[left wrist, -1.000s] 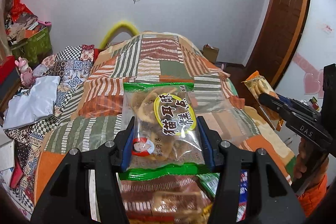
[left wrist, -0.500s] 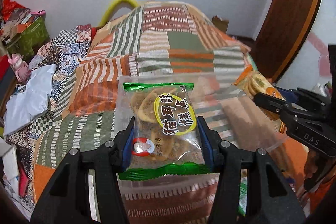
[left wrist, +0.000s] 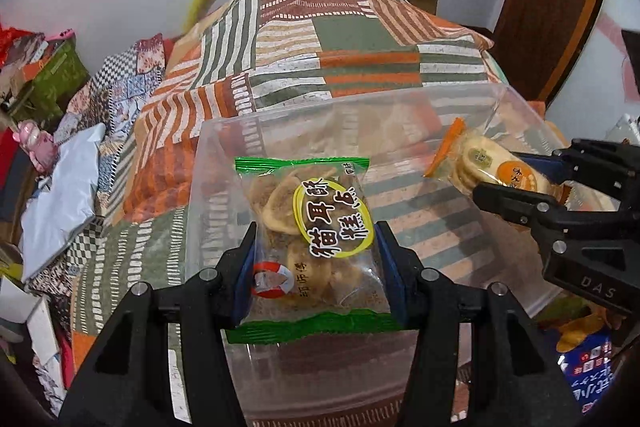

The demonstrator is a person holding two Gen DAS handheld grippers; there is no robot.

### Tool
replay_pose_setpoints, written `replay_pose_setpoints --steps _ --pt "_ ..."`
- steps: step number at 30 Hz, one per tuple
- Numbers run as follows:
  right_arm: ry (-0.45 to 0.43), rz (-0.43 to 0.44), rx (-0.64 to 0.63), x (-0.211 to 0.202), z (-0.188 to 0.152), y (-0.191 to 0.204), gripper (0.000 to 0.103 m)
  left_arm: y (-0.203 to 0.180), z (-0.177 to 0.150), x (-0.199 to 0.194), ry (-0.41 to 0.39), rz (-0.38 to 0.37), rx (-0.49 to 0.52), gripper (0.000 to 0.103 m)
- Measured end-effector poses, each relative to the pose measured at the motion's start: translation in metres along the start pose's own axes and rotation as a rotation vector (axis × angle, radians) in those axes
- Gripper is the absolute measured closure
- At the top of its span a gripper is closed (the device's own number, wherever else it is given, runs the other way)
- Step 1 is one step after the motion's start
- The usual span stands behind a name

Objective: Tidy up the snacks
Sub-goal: 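Lower cracker bag into clear box with left tool while right tool drops cake bar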

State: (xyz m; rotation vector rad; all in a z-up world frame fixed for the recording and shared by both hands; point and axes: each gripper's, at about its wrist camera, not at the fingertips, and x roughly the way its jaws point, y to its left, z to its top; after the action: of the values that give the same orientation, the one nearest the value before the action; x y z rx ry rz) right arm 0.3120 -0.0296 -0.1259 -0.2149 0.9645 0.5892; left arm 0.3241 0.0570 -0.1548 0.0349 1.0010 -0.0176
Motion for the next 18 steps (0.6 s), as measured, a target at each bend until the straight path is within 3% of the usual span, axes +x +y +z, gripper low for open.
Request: replay_pose_setpoints --steps 4,6,7,10,14,16,18 --pt "0.013 0.006 -0.006 0.000 0.000 0.001 0.065 -0.004 -0.001 0.000 0.010 0.003 0.013 0.049" --pt "-0.006 0.005 0.000 -0.005 -0.001 0.000 0.045 -0.004 -0.002 -0.004 0.004 0.000 0.011 0.048" --pt "-0.018 -0.004 0.001 -0.007 -0.002 0.000 0.042 -0.004 -0.003 -0.007 -0.003 0.007 0.012 0.048" --pt "-0.053 -0.021 -0.011 -0.019 -0.003 0.002 0.040 -0.003 -0.005 -0.020 -0.020 -0.004 0.013 0.047" --pt "-0.108 -0.027 -0.005 -0.043 -0.007 0.002 0.040 0.001 -0.013 -0.048 -0.070 -0.013 -0.002 0.035" --pt "-0.148 -0.037 -0.003 -0.059 -0.010 0.004 0.038 0.003 -0.019 -0.063 -0.093 -0.018 -0.009 0.034" --pt "-0.183 -0.037 -0.001 -0.073 -0.015 0.006 0.031 0.005 -0.026 -0.077 -0.108 -0.030 -0.027 0.031"
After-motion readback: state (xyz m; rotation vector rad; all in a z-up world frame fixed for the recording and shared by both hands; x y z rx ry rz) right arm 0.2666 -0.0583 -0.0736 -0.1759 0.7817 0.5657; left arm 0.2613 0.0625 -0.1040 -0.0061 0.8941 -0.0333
